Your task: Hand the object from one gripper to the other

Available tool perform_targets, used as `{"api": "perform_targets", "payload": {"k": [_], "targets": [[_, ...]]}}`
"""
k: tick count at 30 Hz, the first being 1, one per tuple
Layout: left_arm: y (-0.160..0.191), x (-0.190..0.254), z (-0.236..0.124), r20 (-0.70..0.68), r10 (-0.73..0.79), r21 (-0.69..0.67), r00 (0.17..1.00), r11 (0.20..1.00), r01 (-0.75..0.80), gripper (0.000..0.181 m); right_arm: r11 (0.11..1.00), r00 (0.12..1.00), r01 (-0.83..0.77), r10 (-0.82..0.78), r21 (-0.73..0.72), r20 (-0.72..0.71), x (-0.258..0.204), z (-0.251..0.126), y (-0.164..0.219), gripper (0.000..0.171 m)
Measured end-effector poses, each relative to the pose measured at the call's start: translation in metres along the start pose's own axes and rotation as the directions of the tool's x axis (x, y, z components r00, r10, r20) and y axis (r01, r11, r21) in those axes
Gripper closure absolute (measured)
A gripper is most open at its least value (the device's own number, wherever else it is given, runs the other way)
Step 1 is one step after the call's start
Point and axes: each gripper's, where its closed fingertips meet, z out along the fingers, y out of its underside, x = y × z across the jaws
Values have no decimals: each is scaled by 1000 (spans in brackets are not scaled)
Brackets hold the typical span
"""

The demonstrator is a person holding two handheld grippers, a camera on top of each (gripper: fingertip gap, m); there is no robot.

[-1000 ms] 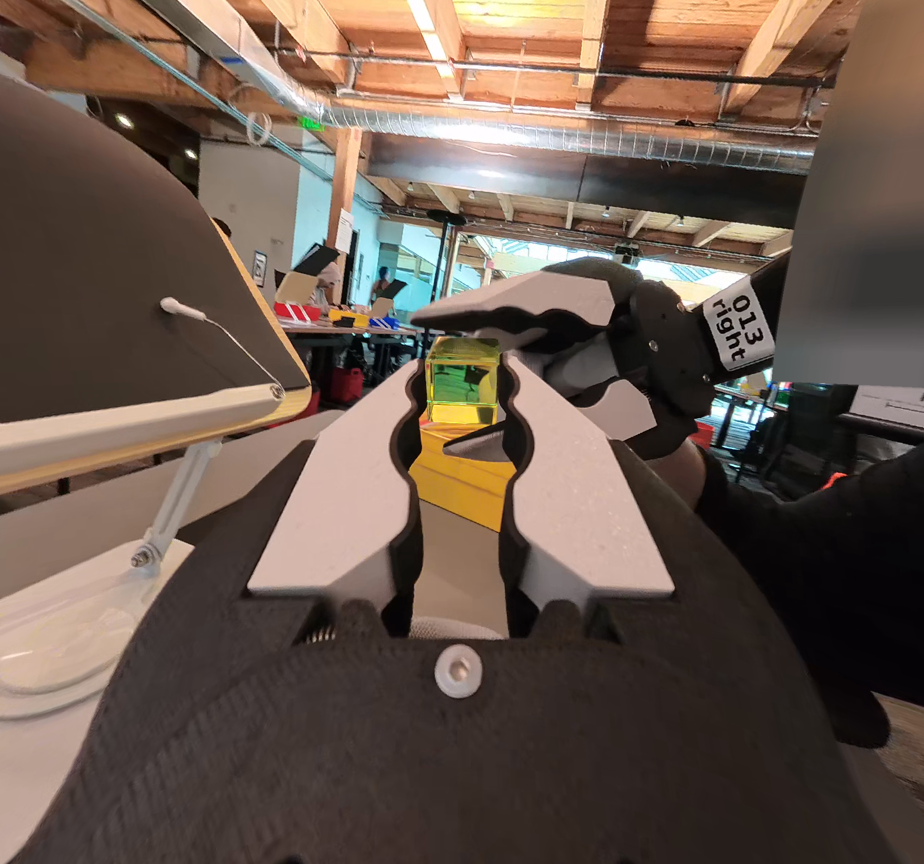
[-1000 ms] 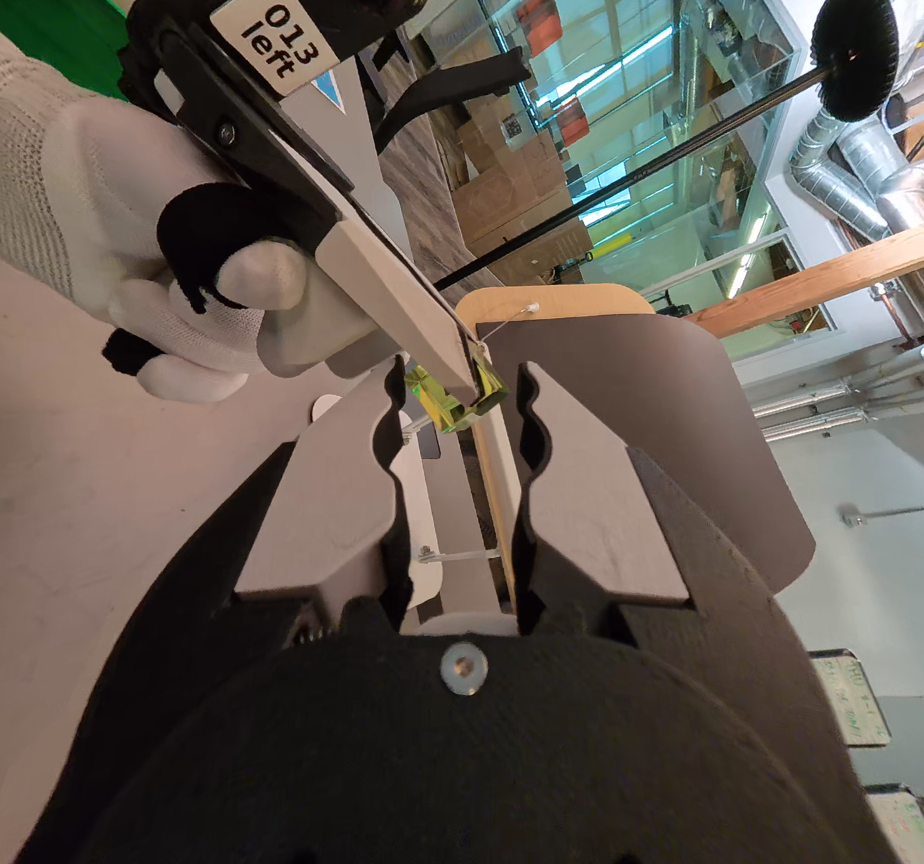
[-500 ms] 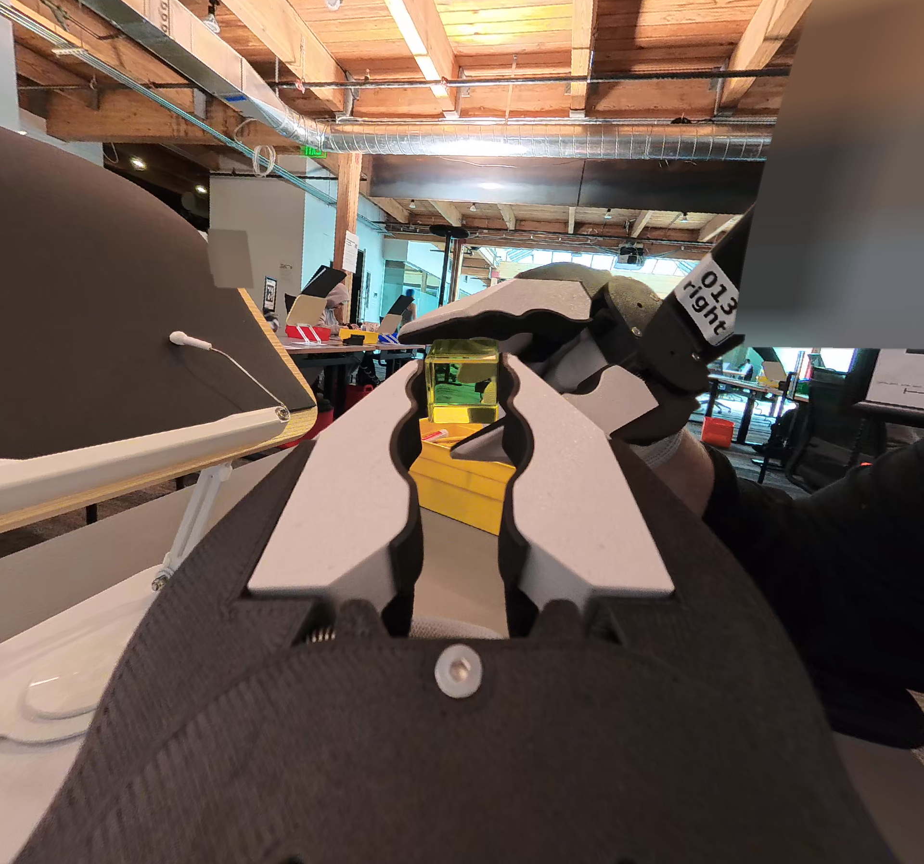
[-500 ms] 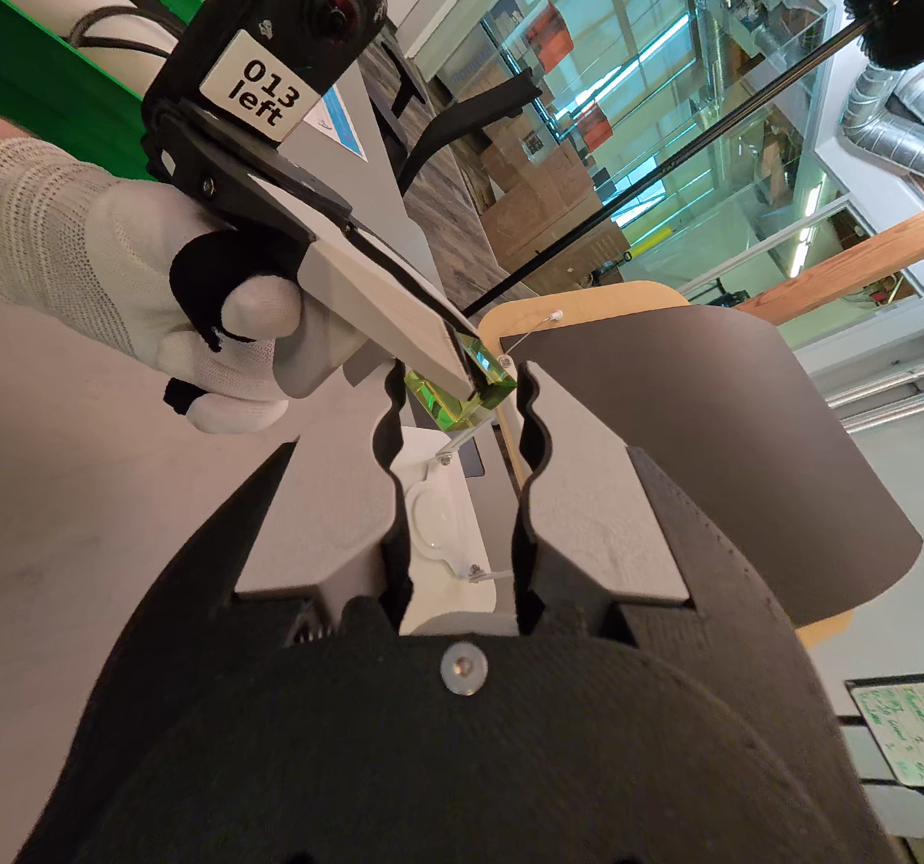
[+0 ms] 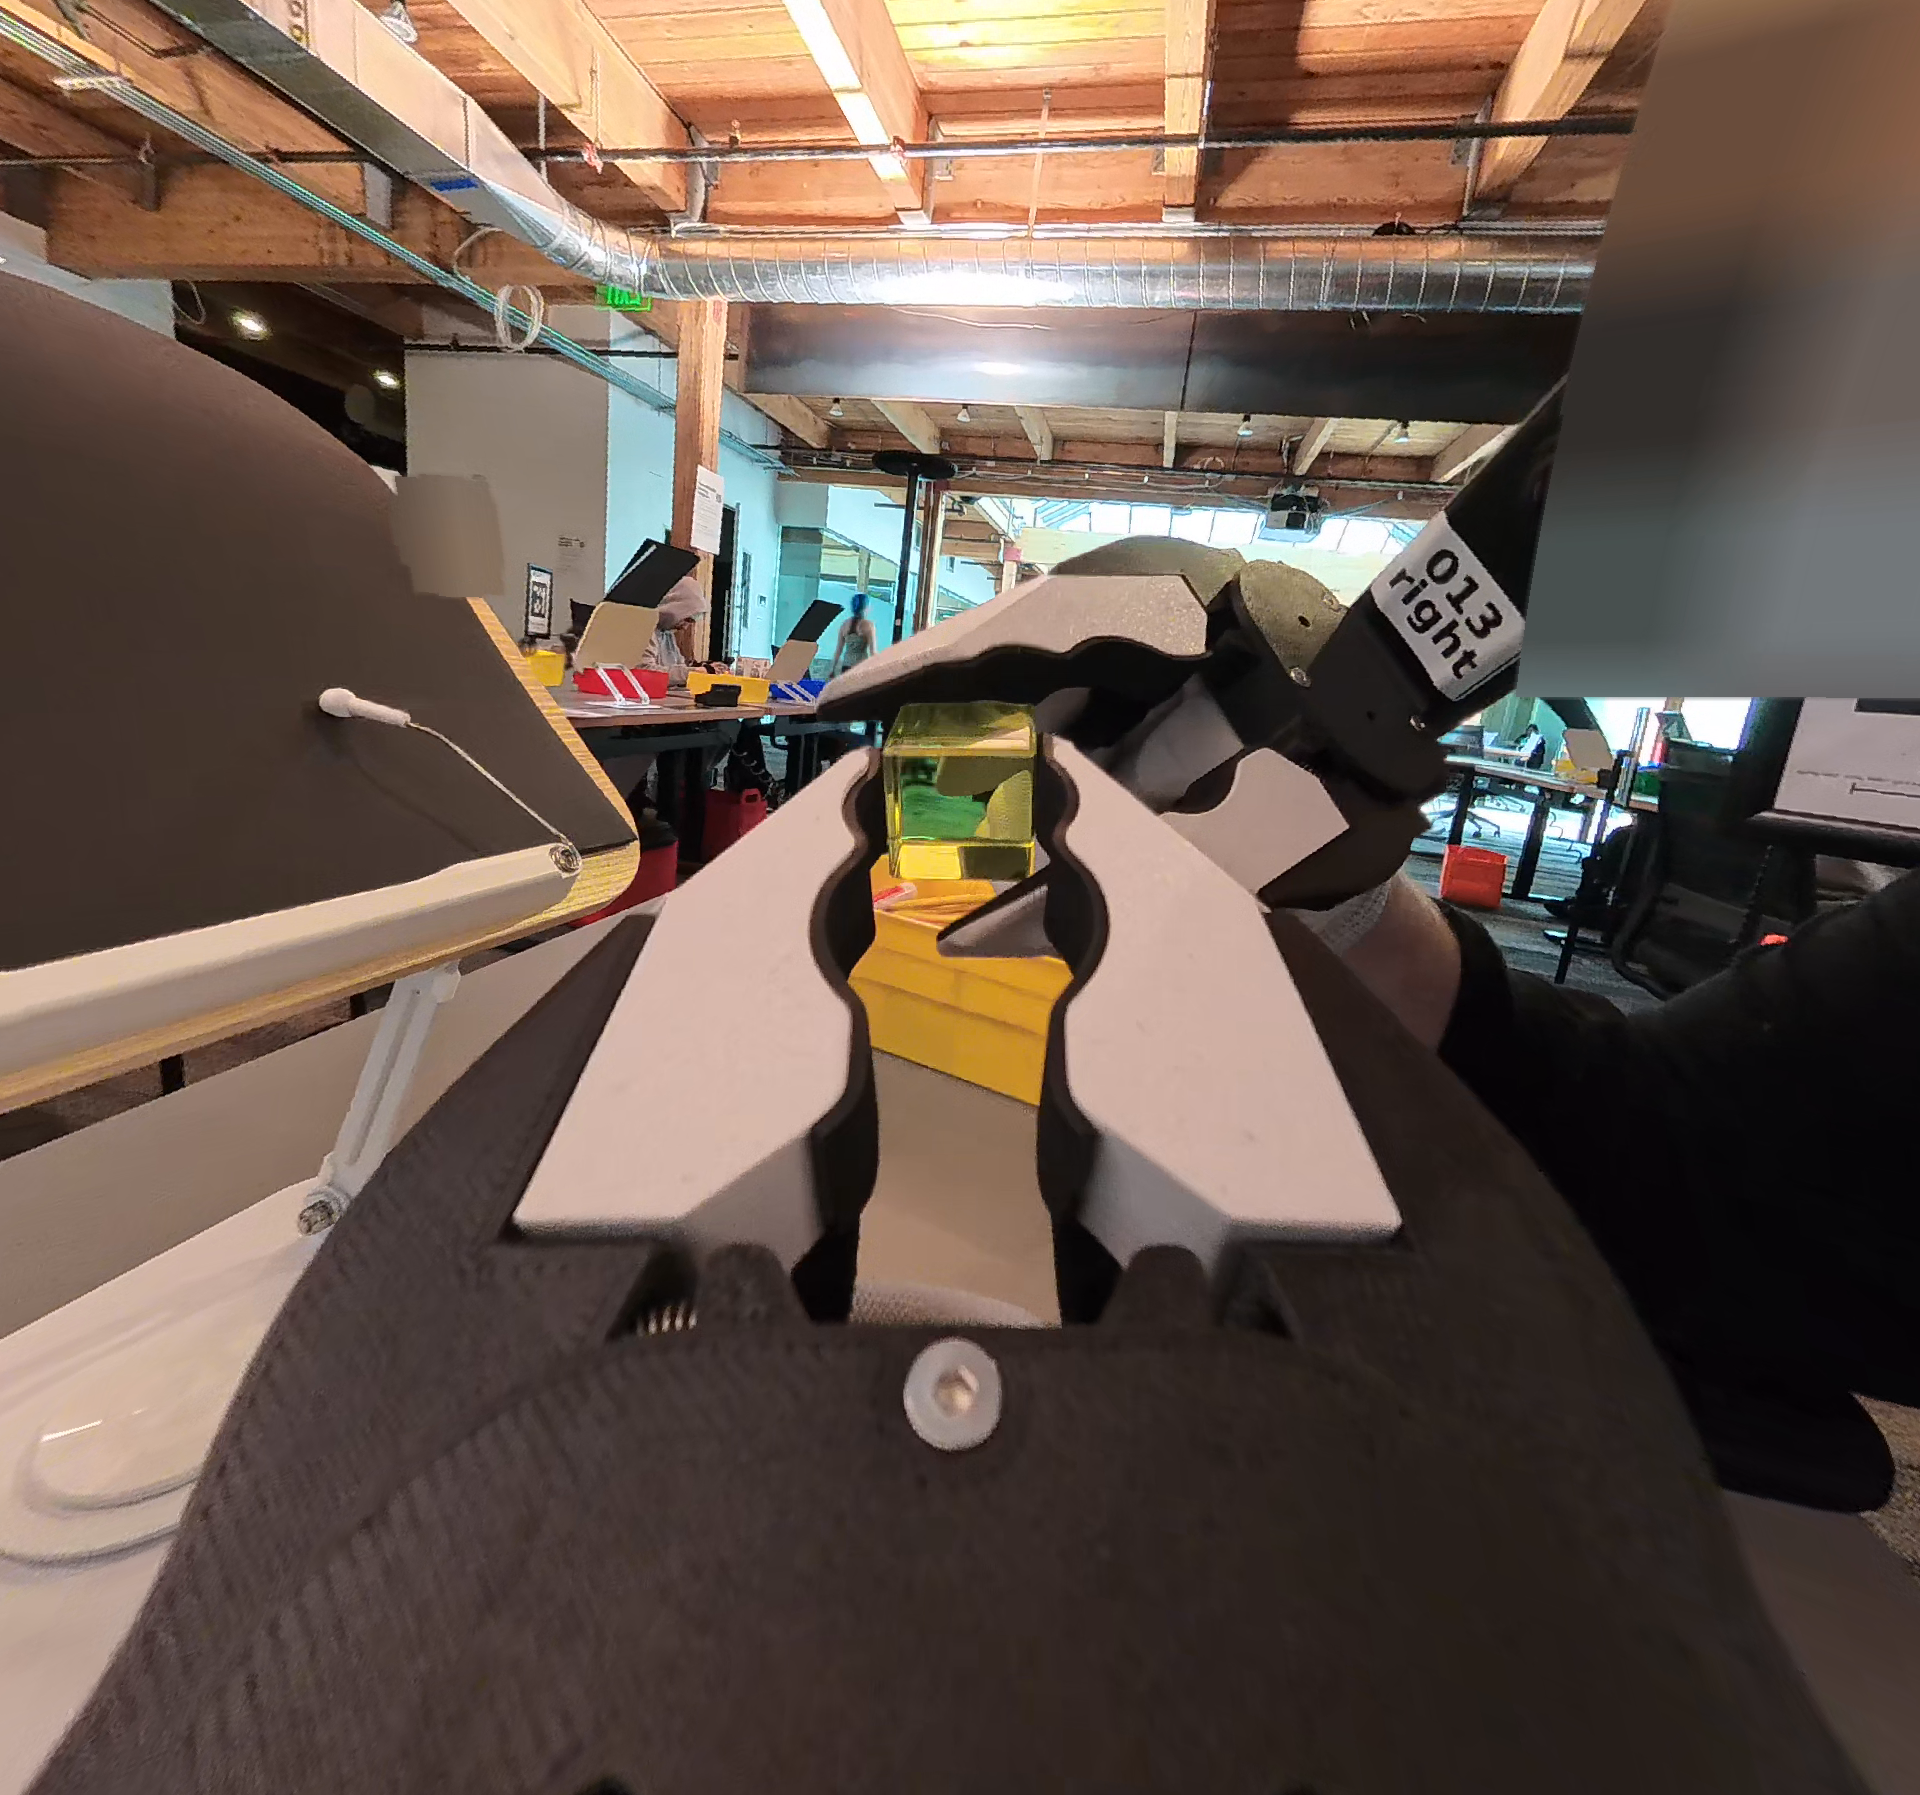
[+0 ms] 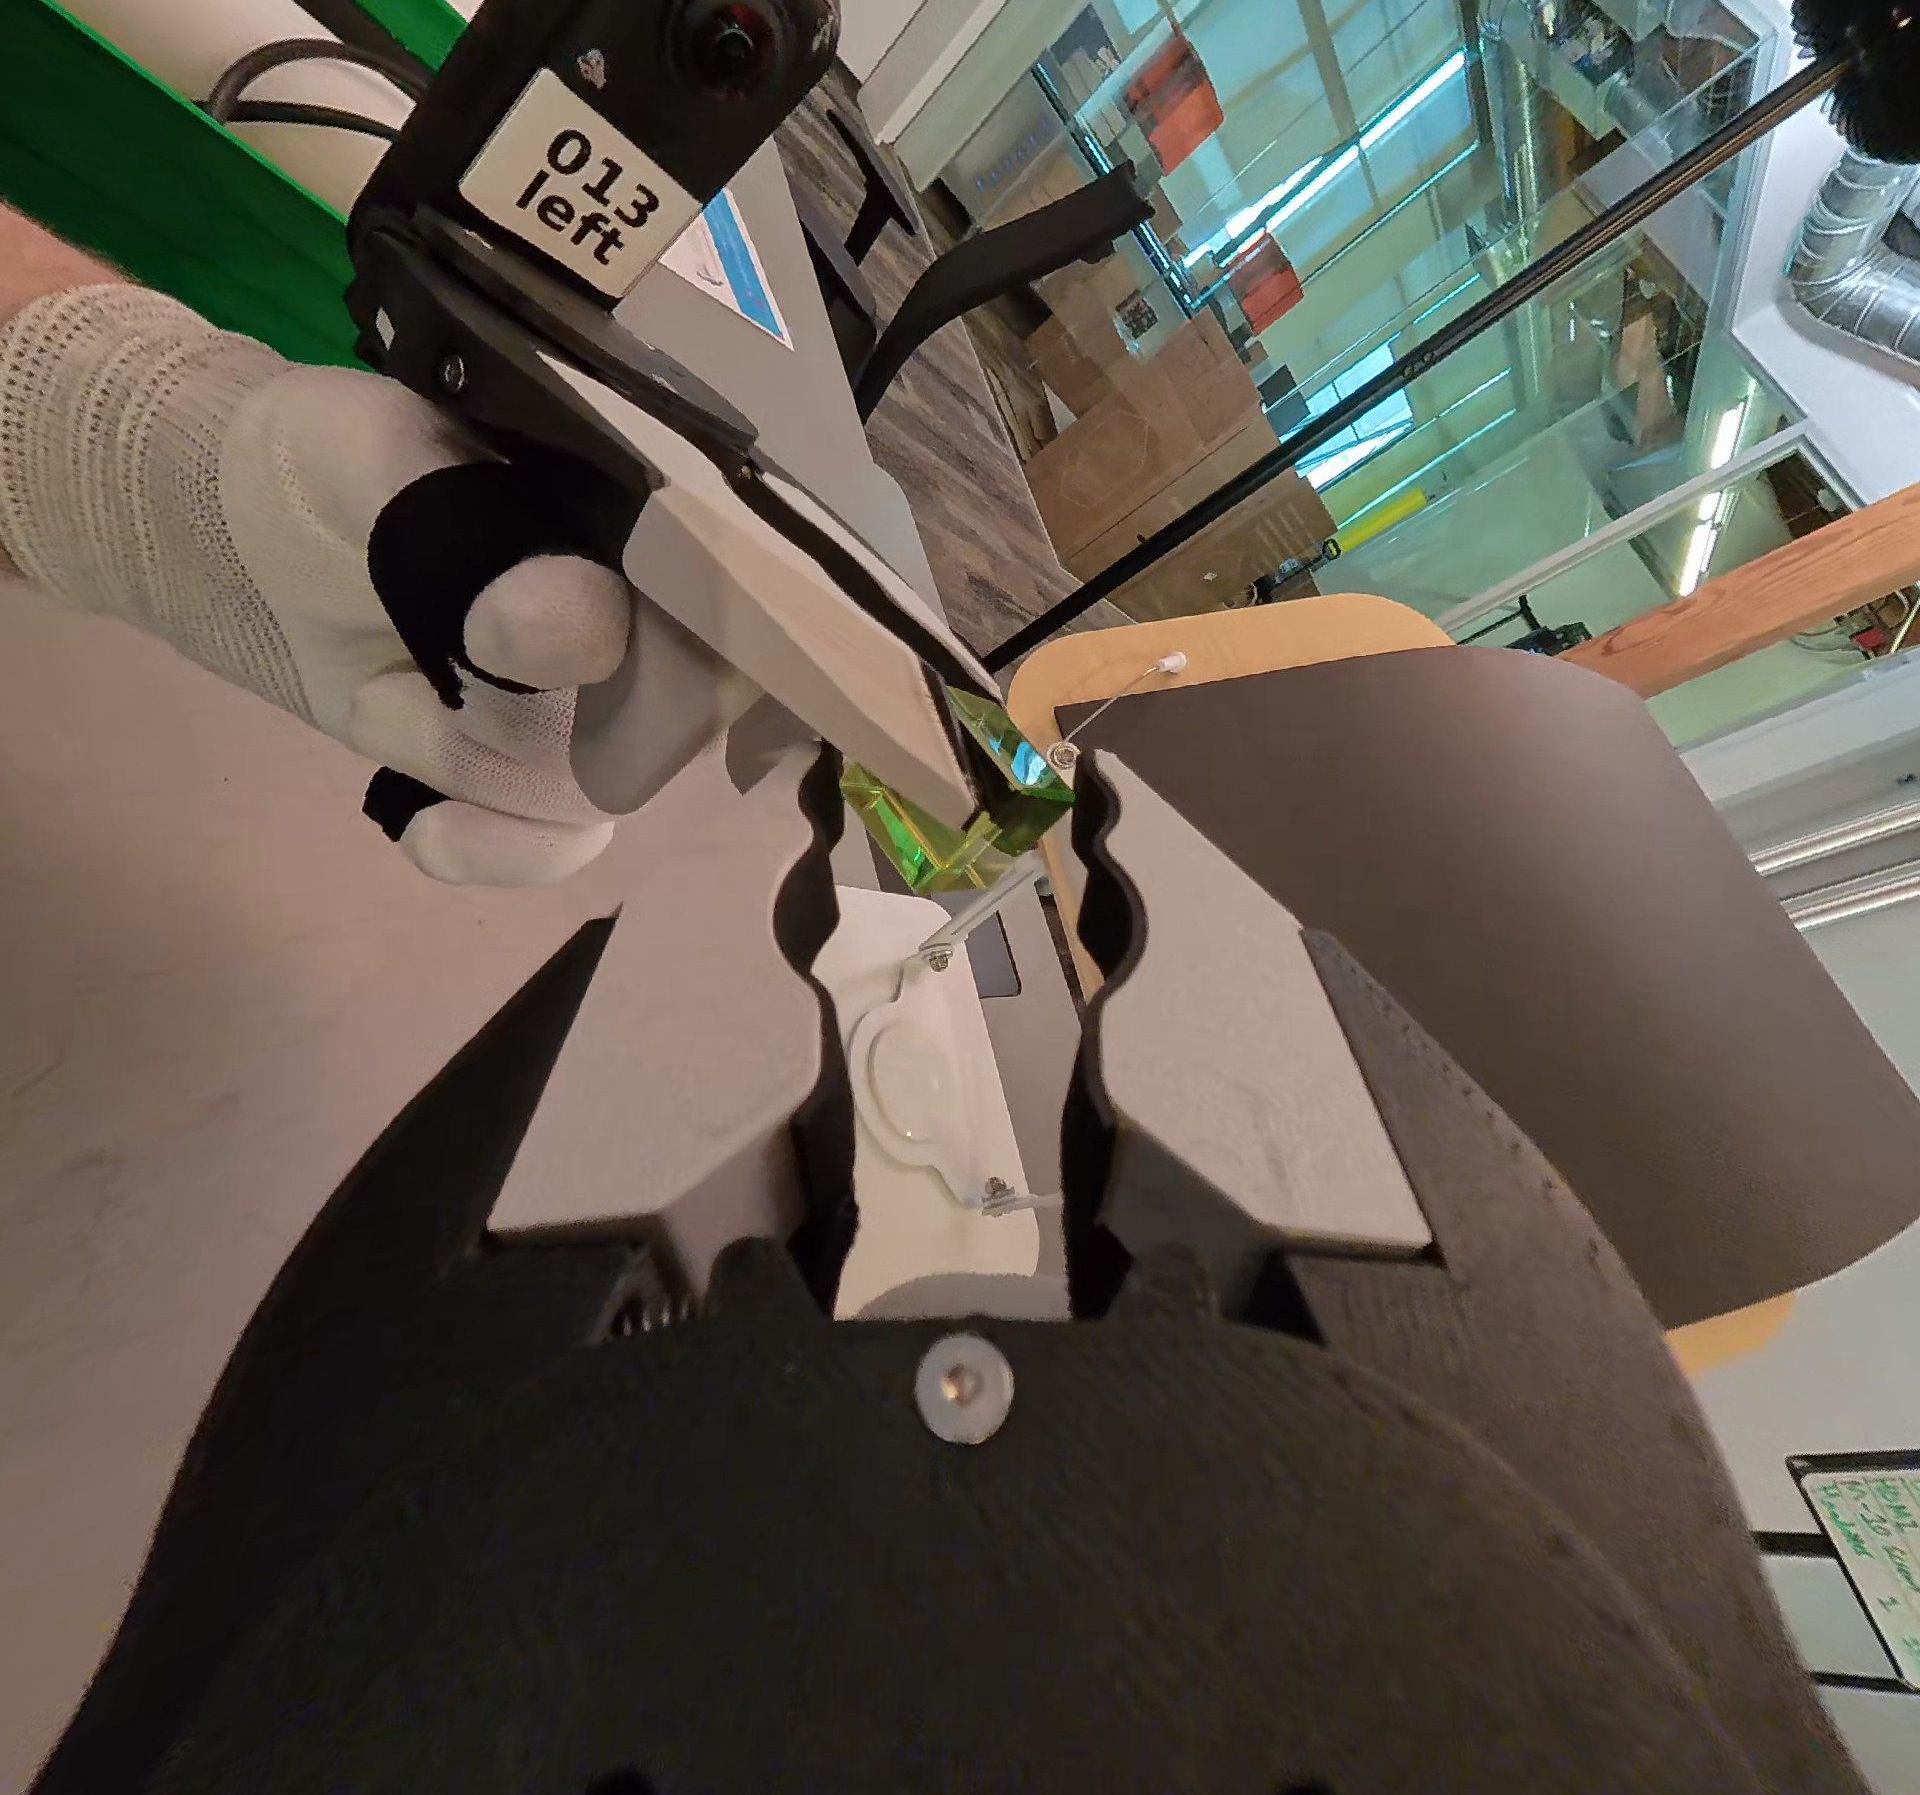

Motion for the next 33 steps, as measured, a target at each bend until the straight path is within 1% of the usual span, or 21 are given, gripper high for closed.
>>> {"api": "perform_targets", "payload": {"k": [5, 10, 14, 17, 19, 21, 23, 24, 25, 26, 27, 29, 31, 33], "targets": [[1, 0, 1, 13, 29, -23, 1000, 999, -28, 155, 1000, 1000, 25, -25, -8, -8, 2, -1, 2, 129], [-6, -5, -1, 46, 40, -1, 998, 999, -40, 148, 999, 999, 39, -40, -20, -25, 8, -5, 6, 129], [-13, -9, -4, 97, 117, -6, 988, 993, -117, 146, 1000, 999, 2, -2, -4, -51, 19, -9, 10, 129], [-18, -11, -5, 152, 244, -41, 958, 970, -240, 143, 988, 990, -133, 136, 73, -31, 27, -12, 6, 129], [-18, -12, -4, 191, 373, -94, 908, 928, -361, 142, 959, 968, -249, 251, 135, 0, 31, -13, 4, 129], [-21, -14, -4, 245, 509, -144, 825, 861, -488, 137, 906, 926, -376, 376, 193, 35, 37, -13, 3, 129], [-25, -12, -4, 277, 637, -196, 719, 770, -607, 137, 849, 879, -476, 470, 229, 81, 39, -11, 3, 130], [-23, -10, -3, 257, 697, -234, 669, 717, -657, 133, 818, 853, -521, 513, 242, 102, 40, -10, 3, 130], [-22, -7, -2, 236, 746, -258, 623, 666, -700, 132, 784, 824, -564, 552, 259, 127, 41, -10, 1, 130], [-23, -3, -2, 228, 779, -258, 584, 627, -735, 132, 758, 804, -592, 577, 274, 142, 43, -11, 1, 130], [-24, -1, -2, 229, 793, -255, 565, 609, -751, 132, 742, 793, -607, 591, 284, 150, 44, -11, 1, 130], [-21, -1, 0, 218, 803, -272, 555, 596, -756, 130, 710, 767, -638, 619, 298, 169, 47, -13, 1, 129], [-16, -3, 0, 208, 831, -301, 515, 556, -775, 128, 667, 737, -672, 643, 321, 208, 48, -15, -4, 129], [-8, -6, 2, 190, 858, -336, 477, 513, -790, 121, 639, 718, -692, 655, 335, 234, 47, -16, -8, 129]]}}
